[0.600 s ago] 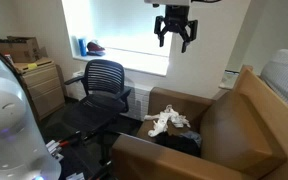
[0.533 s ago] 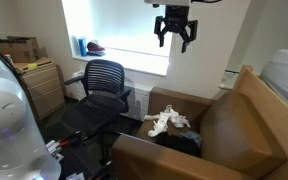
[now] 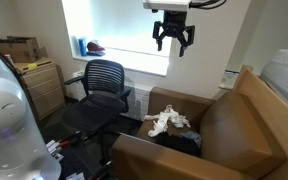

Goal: Take the black jumper off the sofa and put it on the back of the black chair

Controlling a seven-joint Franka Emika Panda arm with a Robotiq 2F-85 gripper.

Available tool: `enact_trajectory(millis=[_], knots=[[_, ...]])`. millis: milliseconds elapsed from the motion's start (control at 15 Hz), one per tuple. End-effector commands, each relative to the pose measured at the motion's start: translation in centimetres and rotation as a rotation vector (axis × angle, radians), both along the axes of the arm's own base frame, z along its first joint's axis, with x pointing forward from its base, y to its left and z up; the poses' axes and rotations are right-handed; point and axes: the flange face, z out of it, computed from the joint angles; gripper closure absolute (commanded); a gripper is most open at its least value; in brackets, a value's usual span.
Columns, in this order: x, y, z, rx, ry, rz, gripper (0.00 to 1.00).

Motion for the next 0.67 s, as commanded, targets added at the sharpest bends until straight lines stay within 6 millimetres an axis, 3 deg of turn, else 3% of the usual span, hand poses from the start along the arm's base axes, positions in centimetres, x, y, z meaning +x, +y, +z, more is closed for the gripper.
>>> enact_trajectory(millis=[0,133,333,533,600], knots=[[0.2,0.0,0.1,-0.019,-0.024,-0.008,0.0],[2.4,-1.4,-4.9,-0.078,0.091,-0.074,0.0],[3.4,-2.2,-11.9,-0.052,0.262,-0.08,0.0],[4.9,-2.4,-17.2,-0.059,0.416,-0.073,0.0],[5.3,-2.4,-18.0,-0.075,0.436,-0.069,0.0]])
